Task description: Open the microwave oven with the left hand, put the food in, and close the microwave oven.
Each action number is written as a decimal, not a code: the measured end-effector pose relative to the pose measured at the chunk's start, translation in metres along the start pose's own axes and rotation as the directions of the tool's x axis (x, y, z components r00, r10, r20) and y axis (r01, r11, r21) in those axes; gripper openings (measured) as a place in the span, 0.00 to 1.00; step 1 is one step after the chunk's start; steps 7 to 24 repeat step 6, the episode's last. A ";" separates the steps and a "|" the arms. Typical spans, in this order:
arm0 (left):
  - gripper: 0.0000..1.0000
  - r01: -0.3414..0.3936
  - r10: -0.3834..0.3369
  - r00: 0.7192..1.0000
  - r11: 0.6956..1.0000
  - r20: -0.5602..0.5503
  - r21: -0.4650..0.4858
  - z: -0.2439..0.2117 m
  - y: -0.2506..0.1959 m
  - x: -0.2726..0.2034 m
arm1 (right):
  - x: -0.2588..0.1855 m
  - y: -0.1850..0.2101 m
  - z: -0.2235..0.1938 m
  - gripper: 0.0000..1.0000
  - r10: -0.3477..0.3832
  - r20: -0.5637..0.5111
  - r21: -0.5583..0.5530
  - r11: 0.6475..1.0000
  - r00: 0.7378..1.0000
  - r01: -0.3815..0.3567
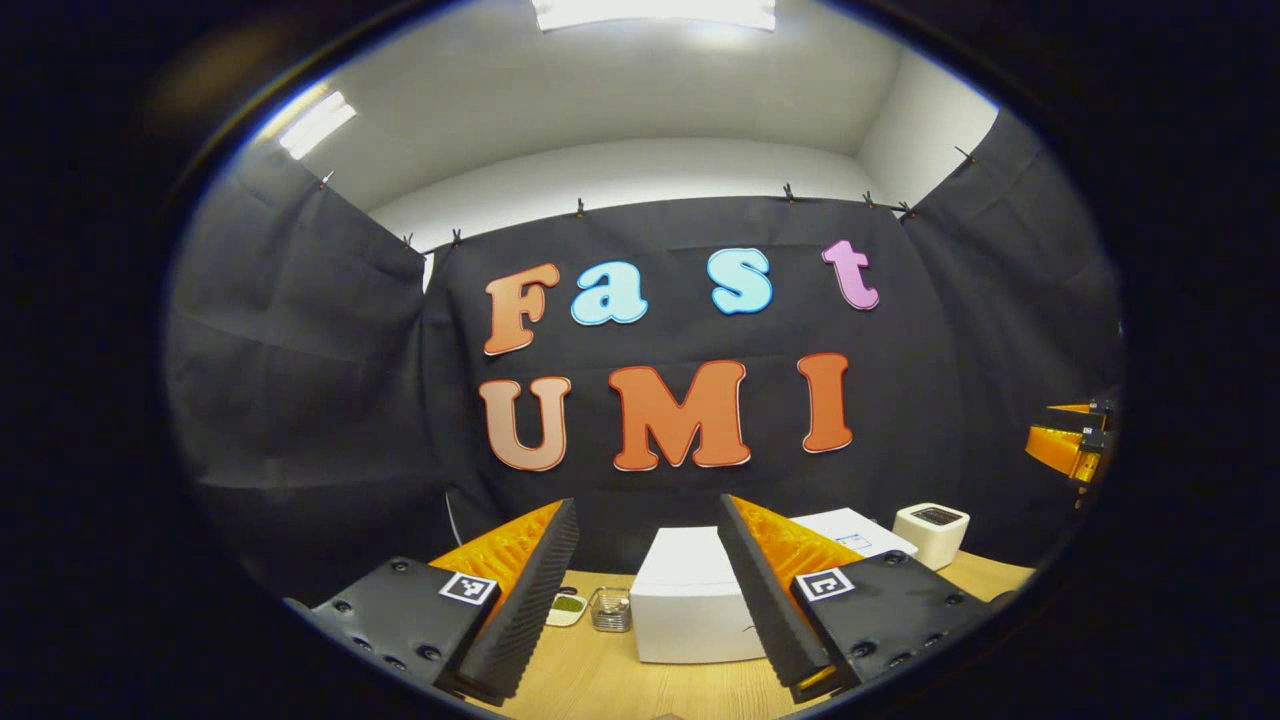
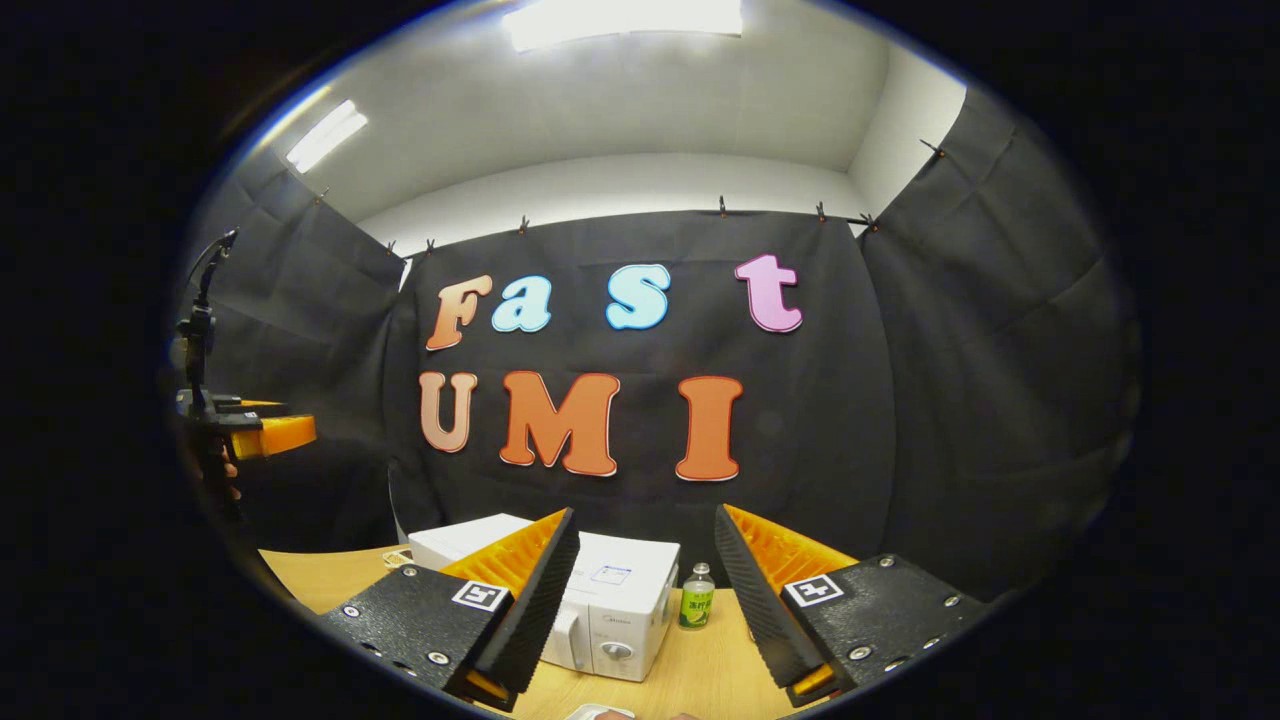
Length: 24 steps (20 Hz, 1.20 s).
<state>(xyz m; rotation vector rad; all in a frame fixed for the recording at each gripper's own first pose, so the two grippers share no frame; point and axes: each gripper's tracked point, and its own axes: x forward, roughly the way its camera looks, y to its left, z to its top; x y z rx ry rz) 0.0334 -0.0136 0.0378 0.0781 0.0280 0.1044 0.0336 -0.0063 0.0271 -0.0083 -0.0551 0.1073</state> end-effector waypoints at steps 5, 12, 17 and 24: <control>0.92 -0.029 0.028 0.999 0.999 -0.026 -0.038 0.013 0.023 0.002 | 0.011 -0.002 0.012 0.86 -0.002 -0.004 0.007 1.000 1.000 0.002; 0.92 -0.034 0.033 0.999 0.999 -0.029 -0.041 0.017 0.027 0.005 | 0.012 -0.001 0.012 0.86 0.005 -0.010 0.008 1.000 1.000 -0.005; 0.92 -0.034 0.033 0.999 0.999 -0.029 -0.041 0.017 0.027 0.005 | 0.012 -0.001 0.012 0.86 0.005 -0.010 0.008 1.000 1.000 -0.005; 0.92 -0.034 0.033 0.999 0.999 -0.029 -0.041 0.017 0.027 0.005 | 0.012 -0.001 0.012 0.86 0.005 -0.010 0.008 1.000 1.000 -0.005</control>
